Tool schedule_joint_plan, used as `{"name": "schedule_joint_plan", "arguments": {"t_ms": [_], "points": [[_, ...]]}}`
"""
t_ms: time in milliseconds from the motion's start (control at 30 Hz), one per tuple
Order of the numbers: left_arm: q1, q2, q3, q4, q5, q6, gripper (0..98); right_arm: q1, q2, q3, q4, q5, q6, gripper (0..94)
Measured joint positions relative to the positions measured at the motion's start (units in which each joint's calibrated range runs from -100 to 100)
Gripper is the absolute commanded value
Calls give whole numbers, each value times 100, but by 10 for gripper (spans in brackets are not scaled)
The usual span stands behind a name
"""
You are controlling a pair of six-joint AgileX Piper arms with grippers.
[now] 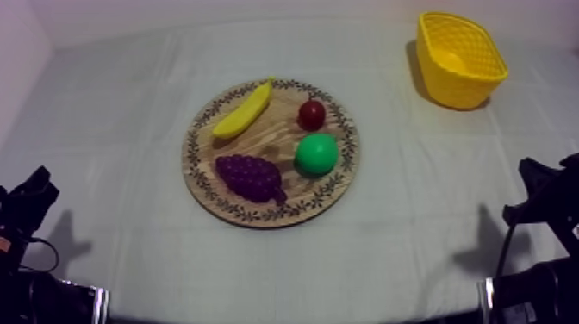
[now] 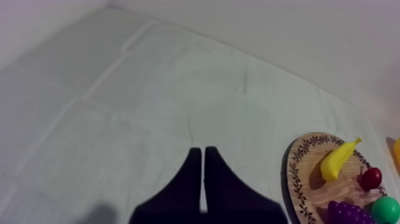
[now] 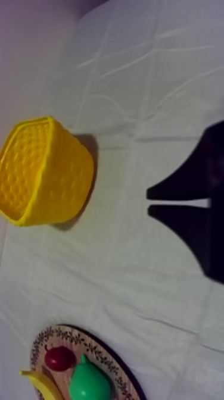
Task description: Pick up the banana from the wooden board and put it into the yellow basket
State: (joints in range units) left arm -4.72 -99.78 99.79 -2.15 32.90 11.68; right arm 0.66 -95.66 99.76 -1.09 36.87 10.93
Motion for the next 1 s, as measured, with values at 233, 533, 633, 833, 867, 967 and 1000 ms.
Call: {"name": "schedule_joint_plan", "arguments": {"t_ms": [233,533,633,833,867,967,1000], "points": [[0,0,0,0,0,0,1,0,0,0,0,0,-3,6],[0,0,0,0,0,0,1,-54,0,0,-5,45,76,6],[0,0,0,0,0,0,1,-213,0,0,-25,91,331,6],[0,0,0,0,0,0,1,-318,0,-6,-36,91,537,6],[0,0,0,0,0,0,1,-324,0,-6,-36,91,513,6],[0,0,0,0,0,0,1,-332,0,-13,-36,165,300,6],[0,0,0,0,0,0,1,-332,0,-13,-36,165,196,6]]}}
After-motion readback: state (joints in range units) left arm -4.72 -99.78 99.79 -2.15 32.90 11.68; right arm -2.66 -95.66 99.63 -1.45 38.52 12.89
